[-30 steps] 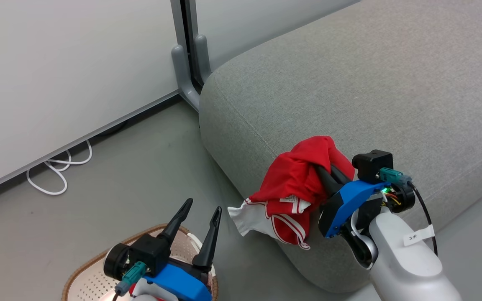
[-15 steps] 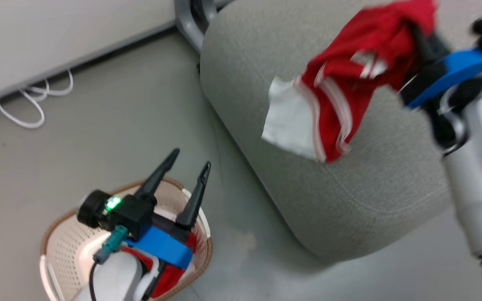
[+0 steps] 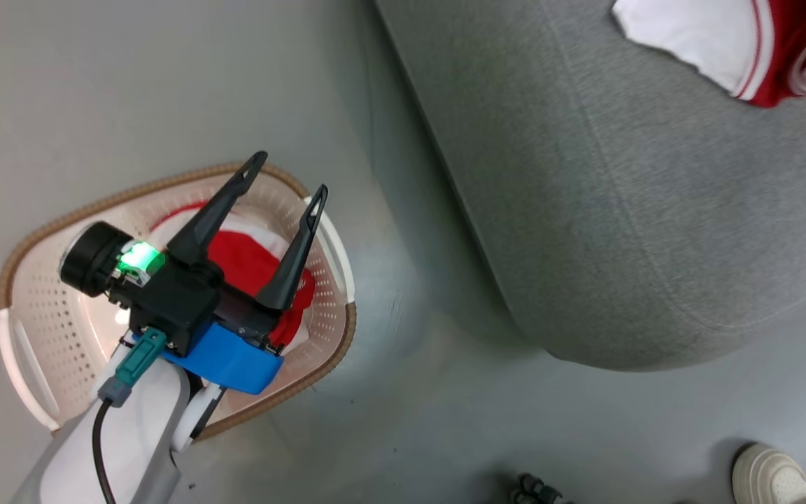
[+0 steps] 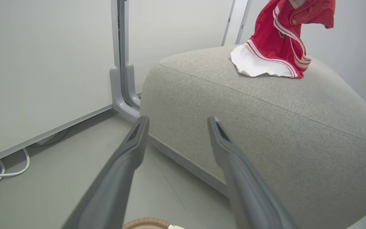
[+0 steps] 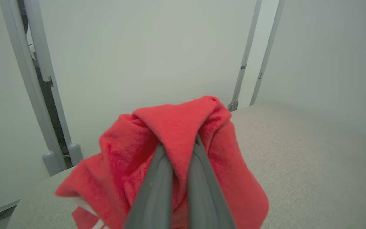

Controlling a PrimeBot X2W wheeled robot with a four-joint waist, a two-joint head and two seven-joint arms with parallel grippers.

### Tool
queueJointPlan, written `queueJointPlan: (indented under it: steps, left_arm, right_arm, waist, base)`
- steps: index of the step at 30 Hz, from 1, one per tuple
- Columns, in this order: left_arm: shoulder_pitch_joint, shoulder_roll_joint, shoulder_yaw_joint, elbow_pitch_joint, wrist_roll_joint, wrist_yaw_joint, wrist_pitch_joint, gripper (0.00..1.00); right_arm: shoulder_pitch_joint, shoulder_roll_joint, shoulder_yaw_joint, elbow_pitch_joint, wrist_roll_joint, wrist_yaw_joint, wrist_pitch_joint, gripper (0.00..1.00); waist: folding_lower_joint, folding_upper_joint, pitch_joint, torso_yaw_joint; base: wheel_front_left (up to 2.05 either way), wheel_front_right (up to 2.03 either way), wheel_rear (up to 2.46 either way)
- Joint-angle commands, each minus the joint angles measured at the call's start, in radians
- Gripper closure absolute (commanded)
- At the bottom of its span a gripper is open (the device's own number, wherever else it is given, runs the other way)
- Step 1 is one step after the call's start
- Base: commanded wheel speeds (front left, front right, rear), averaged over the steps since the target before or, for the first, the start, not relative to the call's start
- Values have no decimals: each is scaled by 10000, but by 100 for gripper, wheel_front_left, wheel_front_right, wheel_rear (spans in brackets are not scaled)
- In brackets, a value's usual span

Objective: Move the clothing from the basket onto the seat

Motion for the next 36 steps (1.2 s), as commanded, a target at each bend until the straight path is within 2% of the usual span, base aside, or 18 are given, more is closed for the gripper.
queueJointPlan:
  steps: [1, 10, 17, 19, 20, 29, 36]
  left_arm:
    - [-197, 85, 6, -112, 58, 2, 52, 0]
    - [-274, 440, 36, -808, 166, 111, 383, 0]
    - [-138, 512, 33, -888, 62, 212, 445, 0]
    - [-126, 486, 19, -873, 30, 241, 432, 0]
    - [-129, 468, 9, -861, 13, 249, 424, 0]
    - [-162, 270, -65, -571, -95, 310, 241, 0]
    - [-89, -350, -90, 110, -325, 283, -48, 0]
  right_arm:
    - [-128, 6, -64, 159, -116, 3, -66, 100]
    - [90, 461, -696, 1799, -367, 1, -563, 100]
    - [-42, 580, -832, 2329, -555, 1, -701, 100]
    - [-76, 573, -869, 2417, -611, 1, -722, 15]
    - [-92, 570, -878, 2449, -643, 1, -730, 0]
    - [118, 642, -734, 2400, -847, 1, -751, 0]
    - [829, 521, -547, 1812, -926, 1, -751, 0]
  waist:
    - [-3, 0, 709, 240]
    - [-3, 0, 1338, 264]
    - [-3, 0, 1280, 229]
    - [-3, 0, 1224, 225]
    - [-3, 0, 1200, 227]
    - [-3, 0, 859, 303]
    - [-3, 0, -27, 721]
  base:
    - [0, 0, 0]
    - [0, 0, 0]
    - [0, 0, 0]
    - [0, 0, 0]
    - [0, 0, 0]
    - [0, 0, 0]
    - [0, 0, 0]
